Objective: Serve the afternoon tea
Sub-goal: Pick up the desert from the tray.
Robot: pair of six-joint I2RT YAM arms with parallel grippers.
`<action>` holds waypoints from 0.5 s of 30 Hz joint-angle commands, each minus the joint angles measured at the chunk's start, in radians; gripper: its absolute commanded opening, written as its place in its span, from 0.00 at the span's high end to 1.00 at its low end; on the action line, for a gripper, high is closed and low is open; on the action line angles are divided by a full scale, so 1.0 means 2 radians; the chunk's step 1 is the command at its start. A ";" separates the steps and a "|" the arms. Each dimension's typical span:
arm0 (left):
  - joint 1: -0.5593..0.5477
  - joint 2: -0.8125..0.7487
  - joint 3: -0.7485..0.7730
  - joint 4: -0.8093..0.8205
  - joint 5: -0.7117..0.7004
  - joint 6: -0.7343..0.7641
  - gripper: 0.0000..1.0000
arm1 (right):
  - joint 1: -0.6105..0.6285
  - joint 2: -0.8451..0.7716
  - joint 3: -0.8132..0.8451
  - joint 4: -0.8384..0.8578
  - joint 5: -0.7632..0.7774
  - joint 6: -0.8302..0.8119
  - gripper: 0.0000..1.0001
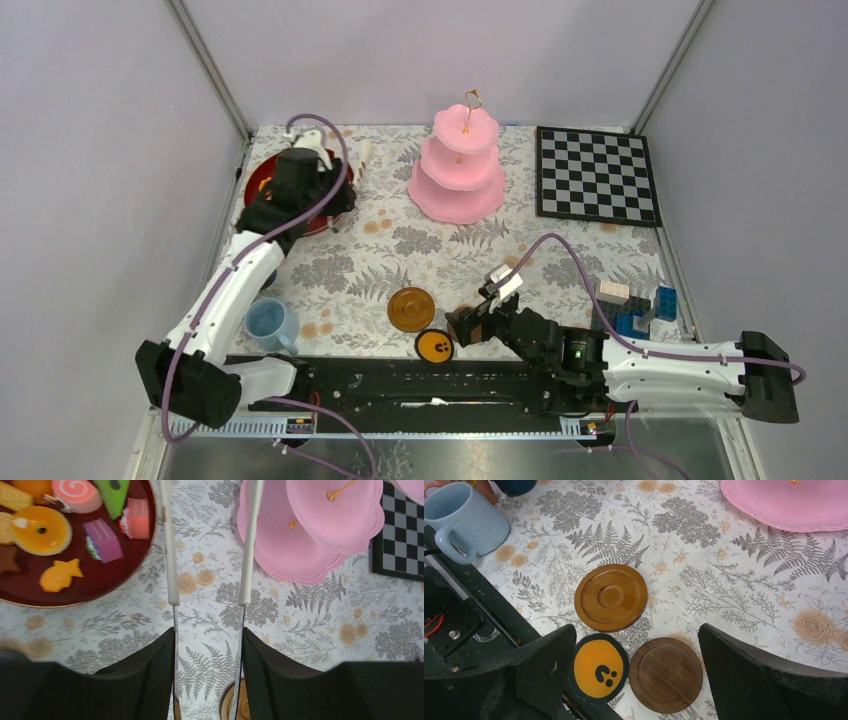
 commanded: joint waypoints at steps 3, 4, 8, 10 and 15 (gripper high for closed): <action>0.102 -0.009 0.045 -0.104 0.129 0.050 0.50 | -0.005 0.043 0.087 -0.032 0.045 0.036 0.00; 0.117 -0.008 0.046 -0.105 0.139 0.053 0.50 | -0.010 0.052 0.096 -0.039 0.048 0.038 0.00; 0.137 0.000 0.052 -0.107 0.142 0.055 0.50 | -0.063 0.108 0.151 -0.088 -0.007 0.059 0.01; 0.145 0.008 0.056 -0.106 0.144 0.052 0.50 | -0.093 0.141 0.179 -0.121 -0.045 0.075 0.00; 0.169 0.032 0.073 -0.106 0.153 0.049 0.52 | -0.130 0.188 0.234 -0.188 -0.105 0.098 0.00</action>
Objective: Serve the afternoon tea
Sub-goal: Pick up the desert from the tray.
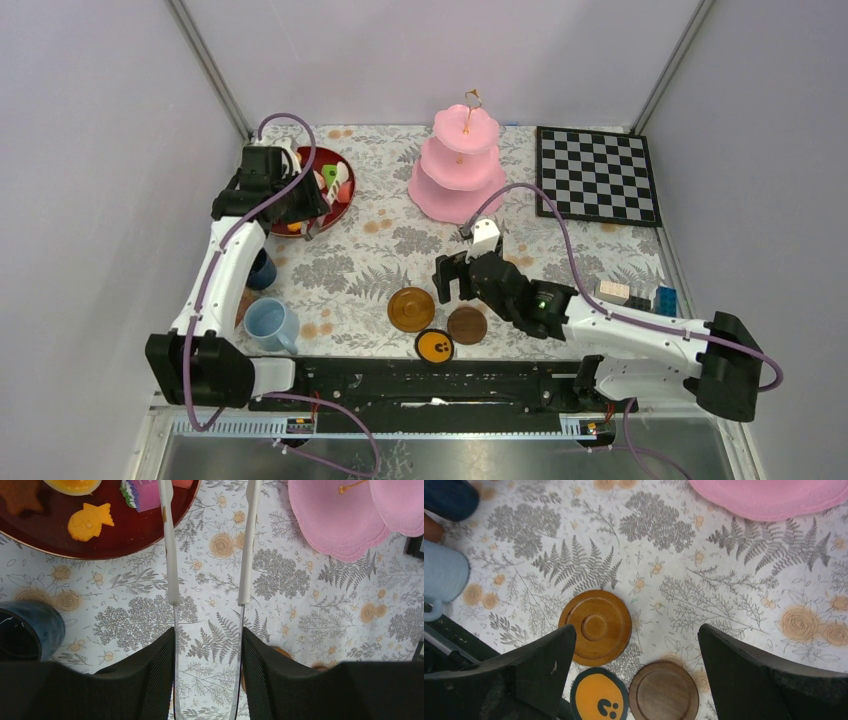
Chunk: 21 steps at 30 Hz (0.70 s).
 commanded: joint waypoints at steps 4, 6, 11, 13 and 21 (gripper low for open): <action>0.038 0.034 0.061 0.001 0.036 0.003 0.52 | -0.065 0.028 0.063 -0.114 -0.097 0.035 0.00; 0.049 0.043 0.070 -0.006 0.044 -0.004 0.52 | -0.100 0.022 0.065 -0.124 -0.128 0.021 0.00; 0.050 0.067 0.090 -0.033 -0.002 -0.005 0.53 | -0.157 0.004 0.067 -0.126 -0.159 -0.053 0.00; 0.049 0.074 0.092 -0.033 -0.014 -0.009 0.53 | -0.169 0.003 0.072 -0.135 -0.157 -0.057 0.00; 0.019 0.112 0.084 -0.020 -0.071 -0.018 0.56 | -0.181 -0.041 0.055 -0.160 -0.069 -0.037 0.00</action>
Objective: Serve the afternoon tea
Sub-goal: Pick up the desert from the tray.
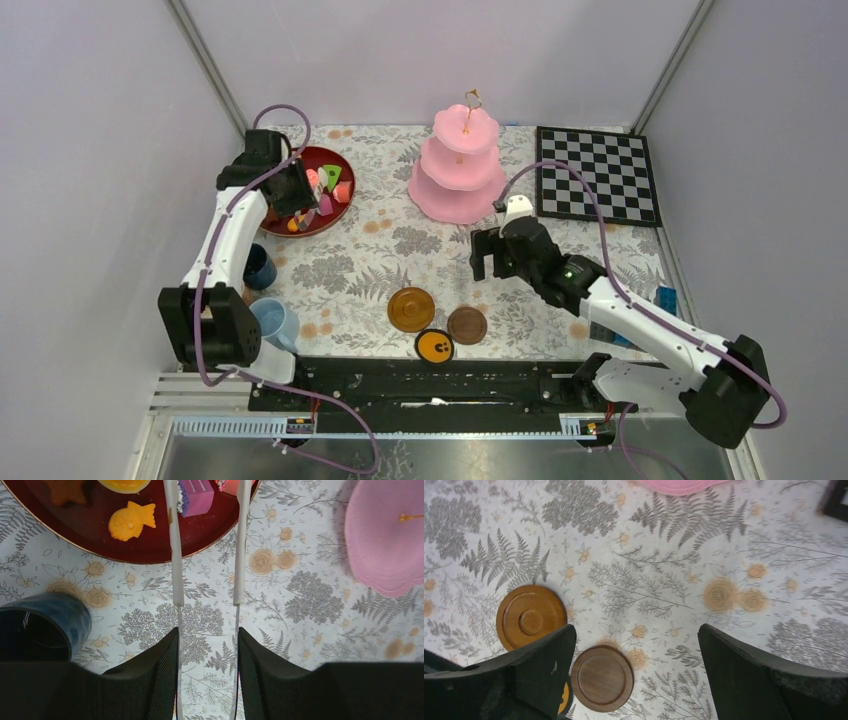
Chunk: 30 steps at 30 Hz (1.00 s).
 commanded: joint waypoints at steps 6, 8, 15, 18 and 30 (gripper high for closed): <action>-0.029 0.009 0.007 0.026 -0.076 -0.004 0.55 | -0.009 -0.066 0.022 -0.059 0.182 0.019 0.00; -0.031 0.013 0.004 0.032 -0.069 -0.007 0.55 | -0.009 -0.071 0.026 -0.062 0.174 0.015 0.00; -0.043 0.007 -0.033 0.054 -0.084 -0.015 0.56 | -0.009 -0.100 0.023 -0.071 0.158 0.013 0.00; -0.055 0.002 -0.057 0.062 -0.090 -0.019 0.56 | -0.009 -0.113 0.019 -0.073 0.155 0.013 0.00; -0.061 0.001 -0.089 0.093 -0.133 -0.022 0.57 | -0.009 -0.143 0.021 -0.092 0.158 0.011 0.00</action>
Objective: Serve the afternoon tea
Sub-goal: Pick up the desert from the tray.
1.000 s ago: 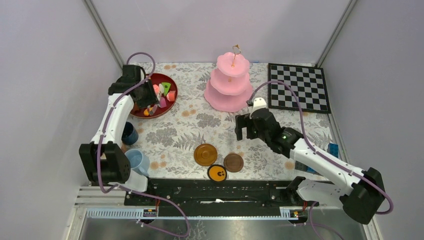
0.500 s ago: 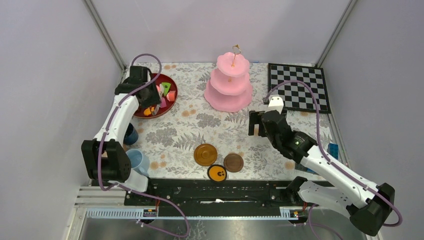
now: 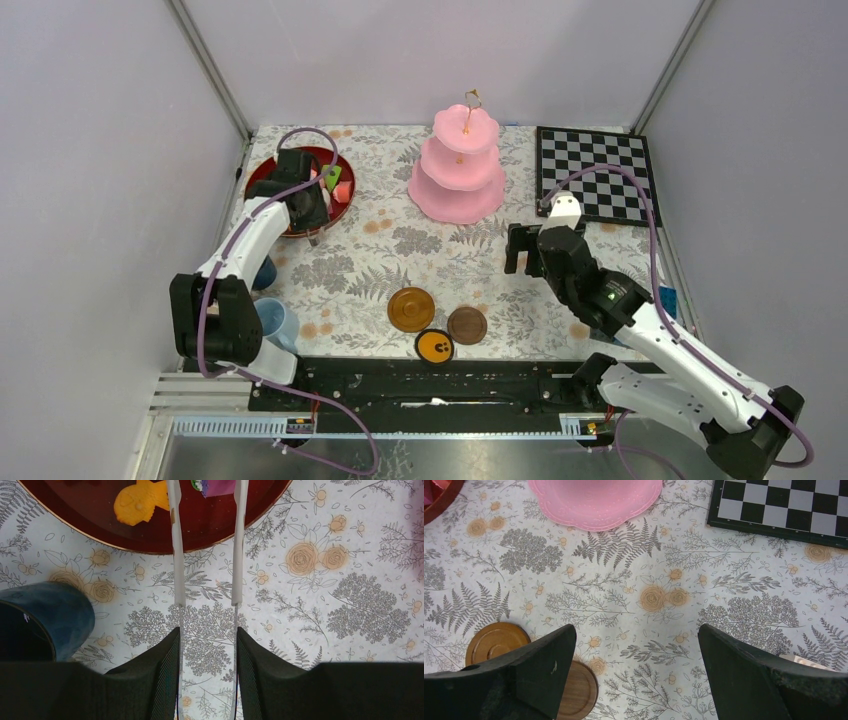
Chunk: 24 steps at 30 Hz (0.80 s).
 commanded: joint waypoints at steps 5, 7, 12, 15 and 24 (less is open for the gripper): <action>0.000 0.003 -0.002 0.051 -0.017 -0.009 0.58 | -0.003 -0.015 0.014 -0.002 0.014 0.000 0.00; -0.001 0.006 -0.003 0.056 -0.012 -0.012 0.58 | -0.003 -0.015 0.013 -0.002 0.013 0.000 0.00; -0.005 0.008 -0.010 0.061 -0.015 -0.014 0.57 | -0.003 -0.021 0.007 -0.002 0.012 0.003 0.01; -0.005 0.010 -0.017 0.069 -0.012 -0.021 0.56 | -0.003 -0.020 0.006 0.001 0.009 0.003 0.00; -0.006 0.012 -0.030 0.081 -0.027 -0.023 0.55 | -0.002 -0.020 0.002 0.002 0.005 0.005 0.00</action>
